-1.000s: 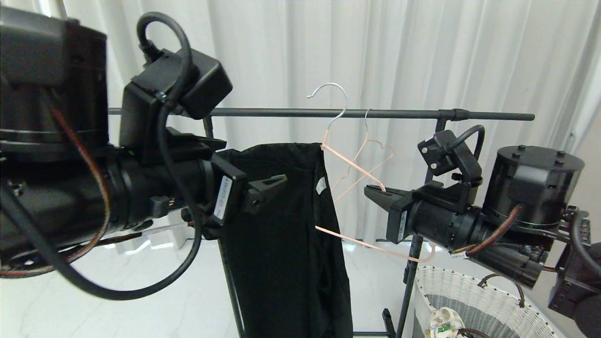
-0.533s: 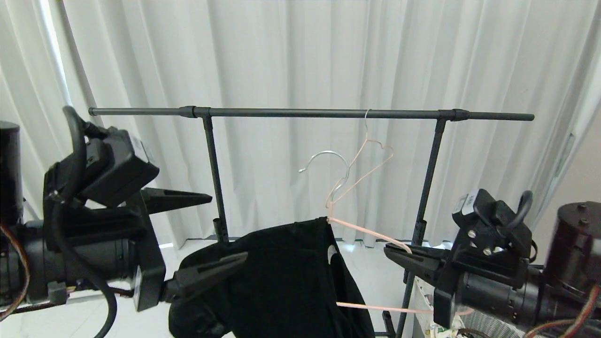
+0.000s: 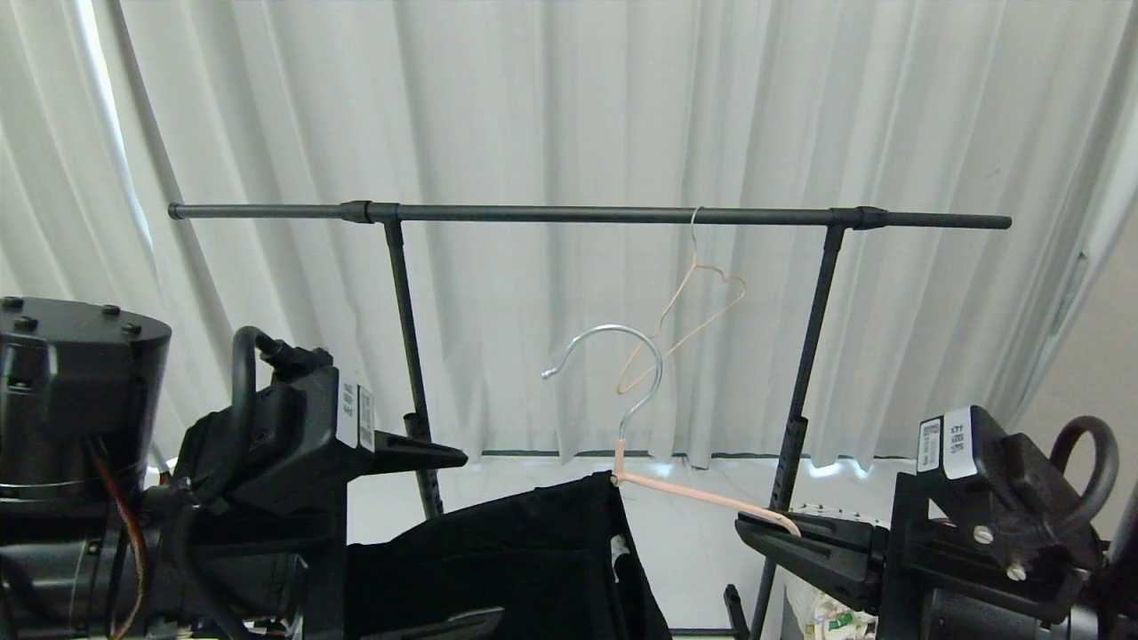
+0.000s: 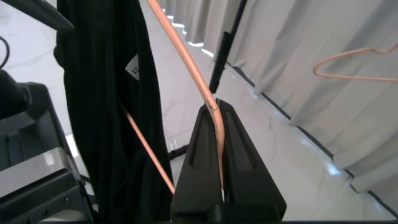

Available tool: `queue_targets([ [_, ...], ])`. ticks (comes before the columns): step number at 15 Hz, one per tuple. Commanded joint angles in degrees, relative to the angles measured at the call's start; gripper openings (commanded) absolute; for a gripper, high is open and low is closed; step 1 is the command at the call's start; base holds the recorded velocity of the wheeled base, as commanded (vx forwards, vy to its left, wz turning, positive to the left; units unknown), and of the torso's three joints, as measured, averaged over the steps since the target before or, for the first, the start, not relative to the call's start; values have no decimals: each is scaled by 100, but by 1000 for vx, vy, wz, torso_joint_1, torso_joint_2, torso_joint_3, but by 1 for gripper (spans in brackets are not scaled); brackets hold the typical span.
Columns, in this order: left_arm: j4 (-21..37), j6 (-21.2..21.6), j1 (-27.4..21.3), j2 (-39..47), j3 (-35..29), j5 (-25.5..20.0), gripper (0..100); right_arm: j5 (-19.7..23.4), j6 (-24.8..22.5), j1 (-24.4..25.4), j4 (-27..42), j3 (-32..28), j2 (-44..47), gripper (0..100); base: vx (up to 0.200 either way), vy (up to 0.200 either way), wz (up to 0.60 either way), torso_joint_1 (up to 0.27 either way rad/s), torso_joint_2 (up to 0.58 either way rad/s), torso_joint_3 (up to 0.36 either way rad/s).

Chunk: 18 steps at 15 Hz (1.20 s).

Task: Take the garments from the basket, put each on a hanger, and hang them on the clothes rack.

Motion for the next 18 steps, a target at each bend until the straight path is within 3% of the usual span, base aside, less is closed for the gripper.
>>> queue_targets([
  [1, 2, 77, -55, 200, 100, -3, 100, 1, -14, 121, 0, -16, -9, 0, 0, 0, 0, 0, 0, 0],
  [2, 2, 156, -55, 218, 153, -3, 100, 1, -14, 139, 0, -16, -18, 0, 0, 0, 0, 0, 0, 0],
  [3, 2, 192, -55, 227, 197, -3, 0, 1, -6, 139, 0, -16, -35, 0, 0, 0, 0, 0, 0, 0],
  [9, 2, 192, -55, 209, 214, -3, 0, -8, -6, 139, 0, -7, -114, 0, 0, 0, 0, 0, 0, 0],
  [10, 2, 192, -55, 218, 214, -3, 0, 1, -14, 139, 9, -7, -123, 100, 0, 0, 0, 0, 0, 0],
  [15, 2, 130, -29, 227, 320, 102, 0, -113, -14, 121, 44, 37, -290, 100, 0, 0, 0, 0, 0, 0],
  [18, -7, 77, 51, 200, 487, 665, 0, -307, -14, 112, 53, 116, -290, 100, 0, 0, 0, 0, 0, 0],
])
